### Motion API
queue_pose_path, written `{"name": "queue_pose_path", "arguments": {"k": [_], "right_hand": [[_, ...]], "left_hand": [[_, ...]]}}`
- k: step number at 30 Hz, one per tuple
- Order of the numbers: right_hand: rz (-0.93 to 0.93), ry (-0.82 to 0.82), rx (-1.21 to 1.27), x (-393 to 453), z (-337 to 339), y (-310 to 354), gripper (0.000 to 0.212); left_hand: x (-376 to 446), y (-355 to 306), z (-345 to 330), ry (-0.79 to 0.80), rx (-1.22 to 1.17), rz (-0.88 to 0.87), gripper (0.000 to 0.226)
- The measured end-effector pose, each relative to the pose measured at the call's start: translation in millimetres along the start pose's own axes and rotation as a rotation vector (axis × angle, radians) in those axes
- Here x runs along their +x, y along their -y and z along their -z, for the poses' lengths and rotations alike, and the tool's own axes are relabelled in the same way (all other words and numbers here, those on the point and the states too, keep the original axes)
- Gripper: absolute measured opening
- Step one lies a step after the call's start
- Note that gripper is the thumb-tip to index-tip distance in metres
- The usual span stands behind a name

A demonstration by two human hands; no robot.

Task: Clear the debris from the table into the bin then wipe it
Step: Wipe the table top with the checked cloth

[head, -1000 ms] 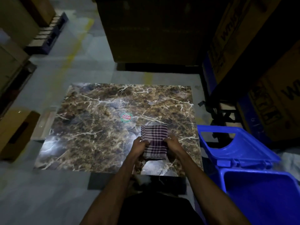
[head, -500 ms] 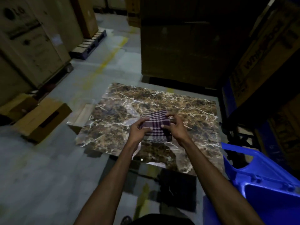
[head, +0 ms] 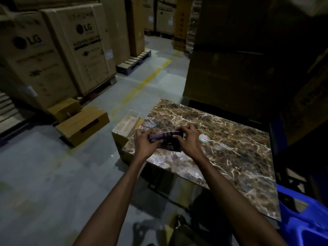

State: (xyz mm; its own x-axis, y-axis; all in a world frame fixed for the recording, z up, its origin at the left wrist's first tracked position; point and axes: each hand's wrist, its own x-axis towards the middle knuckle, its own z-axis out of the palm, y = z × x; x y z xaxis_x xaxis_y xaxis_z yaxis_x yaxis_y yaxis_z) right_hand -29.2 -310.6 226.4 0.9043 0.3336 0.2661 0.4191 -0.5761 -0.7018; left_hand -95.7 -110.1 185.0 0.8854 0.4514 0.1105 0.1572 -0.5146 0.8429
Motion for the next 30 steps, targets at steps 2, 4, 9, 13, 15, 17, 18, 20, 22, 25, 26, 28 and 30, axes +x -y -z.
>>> {"name": "queue_pose_path", "arguments": {"k": [2, 4, 9, 13, 15, 17, 18, 20, 22, 25, 26, 28, 30], "right_hand": [[-0.012, 0.041, 0.051, 10.9, -9.9, 8.3, 0.012], [-0.022, 0.12, 0.152, 22.9, -20.6, 16.9, 0.01], [-0.094, 0.185, 0.379, 59.0, -59.6, 33.0, 0.019], [-0.075, 0.149, 0.443, 93.2, -105.7, 43.4, 0.01], [-0.078, 0.161, 0.481, 114.7, -128.6, 47.4, 0.008], [-0.094, 0.166, 0.502, 141.0, -150.2, 46.9, 0.008], [-0.113, 0.157, 0.51, 154.1, -160.2, 47.0, 0.007], [-0.173, 0.134, 0.517, 180.8, -179.4, 46.7, 0.009], [-0.211, 0.147, 0.53, 203.2, -197.0, 44.7, 0.013], [-0.225, 0.221, 0.525, 234.2, -224.5, 42.1, 0.027], [-0.261, 0.218, 0.507, 241.4, -234.6, 40.6, 0.033], [-0.356, 0.156, 0.44, 248.4, -254.8, 38.1, 0.037], [-0.466, 0.173, 0.442, 252.3, -274.2, 44.1, 0.031]], "left_hand": [[2.8, 5.0, 16.7, 0.019, -0.101, 0.032, 0.037], [5.3, 6.5, 33.6, 0.083, -0.333, 0.087, 0.03], [18.9, 10.0, 60.3, 0.063, -0.542, 0.166, 0.021], [51.8, 26.8, 77.2, -0.018, -0.523, 0.167, 0.016], [76.0, 36.3, 85.8, -0.037, -0.518, 0.181, 0.015], [98.9, 43.8, 92.8, -0.052, -0.524, 0.207, 0.017], [108.6, 46.7, 96.0, -0.052, -0.523, 0.218, 0.019], [127.9, 53.2, 104.1, -0.025, -0.517, 0.257, 0.02], [146.5, 65.7, 113.1, 0.019, -0.475, 0.289, 0.023], [175.3, 89.6, 121.4, 0.023, -0.431, 0.317, 0.033], [185.2, 97.9, 122.2, -0.007, -0.403, 0.339, 0.035], [203.6, 117.0, 119.9, -0.073, -0.296, 0.363, 0.035], [224.0, 133.0, 115.9, -0.113, -0.144, 0.348, 0.032]]}}
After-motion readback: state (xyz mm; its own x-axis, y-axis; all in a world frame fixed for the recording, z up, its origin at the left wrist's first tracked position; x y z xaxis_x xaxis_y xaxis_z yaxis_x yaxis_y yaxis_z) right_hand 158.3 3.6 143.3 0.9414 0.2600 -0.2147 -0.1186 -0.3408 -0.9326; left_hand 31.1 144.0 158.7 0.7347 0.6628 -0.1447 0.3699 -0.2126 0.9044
